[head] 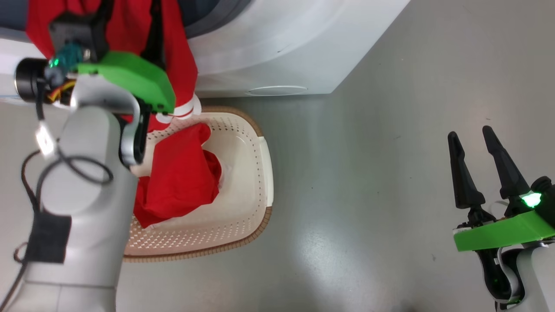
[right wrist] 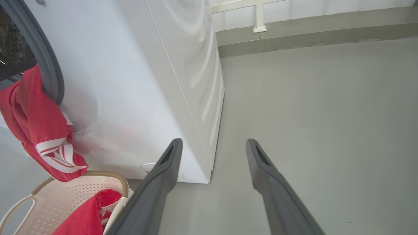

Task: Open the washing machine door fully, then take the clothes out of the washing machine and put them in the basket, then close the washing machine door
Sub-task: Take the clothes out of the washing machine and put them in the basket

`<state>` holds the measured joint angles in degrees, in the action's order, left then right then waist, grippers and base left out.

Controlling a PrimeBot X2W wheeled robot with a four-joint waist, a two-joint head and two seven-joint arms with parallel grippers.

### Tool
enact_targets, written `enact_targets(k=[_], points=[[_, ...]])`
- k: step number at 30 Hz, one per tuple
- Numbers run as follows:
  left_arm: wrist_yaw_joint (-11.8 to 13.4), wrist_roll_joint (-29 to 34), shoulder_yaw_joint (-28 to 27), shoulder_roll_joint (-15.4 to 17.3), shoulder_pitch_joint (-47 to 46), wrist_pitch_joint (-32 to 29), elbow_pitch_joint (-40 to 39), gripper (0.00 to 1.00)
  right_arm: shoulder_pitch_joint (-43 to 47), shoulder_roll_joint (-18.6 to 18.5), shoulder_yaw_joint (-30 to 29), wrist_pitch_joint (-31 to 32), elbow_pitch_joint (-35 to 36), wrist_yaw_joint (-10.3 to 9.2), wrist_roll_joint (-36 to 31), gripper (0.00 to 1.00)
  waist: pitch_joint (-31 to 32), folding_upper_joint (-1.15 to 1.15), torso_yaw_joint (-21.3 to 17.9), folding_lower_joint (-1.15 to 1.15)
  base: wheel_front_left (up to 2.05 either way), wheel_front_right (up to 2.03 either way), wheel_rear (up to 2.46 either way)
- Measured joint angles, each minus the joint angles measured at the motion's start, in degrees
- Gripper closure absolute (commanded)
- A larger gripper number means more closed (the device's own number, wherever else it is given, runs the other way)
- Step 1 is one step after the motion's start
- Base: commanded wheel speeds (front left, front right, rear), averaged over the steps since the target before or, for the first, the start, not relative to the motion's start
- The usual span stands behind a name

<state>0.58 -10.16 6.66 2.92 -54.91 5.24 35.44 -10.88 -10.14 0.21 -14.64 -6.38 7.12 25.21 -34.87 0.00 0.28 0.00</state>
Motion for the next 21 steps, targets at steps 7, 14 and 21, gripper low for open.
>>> enact_targets(k=[7, 14, 21], points=[[0.99, 0.32, 0.70, 0.41, -8.81, -3.70, 14.33, 0.00, -1.28, 0.04, 0.10, 0.00, -0.01, 0.00, 0.00, 0.00, -0.92, 0.00, -0.92, 0.00, 0.00, 0.00, 0.00], [0.99, -0.01, 0.53, 0.55, -14.23, -2.96, 23.70, 0.39, -1.31, 0.14, 0.00, 0.00, -0.01, 0.00, 0.01, 0.00, -1.44, 0.00, -1.11, 0.00, 0.00, 0.00, 0.00], [0.91, -1.08, 0.07, 0.56, -15.73, 2.04, 29.37, 1.00, -1.39, 0.30, -0.09, 0.00, -0.01, 0.00, 0.01, 0.00, -1.01, 0.00, -1.28, 0.00, 0.00, 0.00, 0.00]])
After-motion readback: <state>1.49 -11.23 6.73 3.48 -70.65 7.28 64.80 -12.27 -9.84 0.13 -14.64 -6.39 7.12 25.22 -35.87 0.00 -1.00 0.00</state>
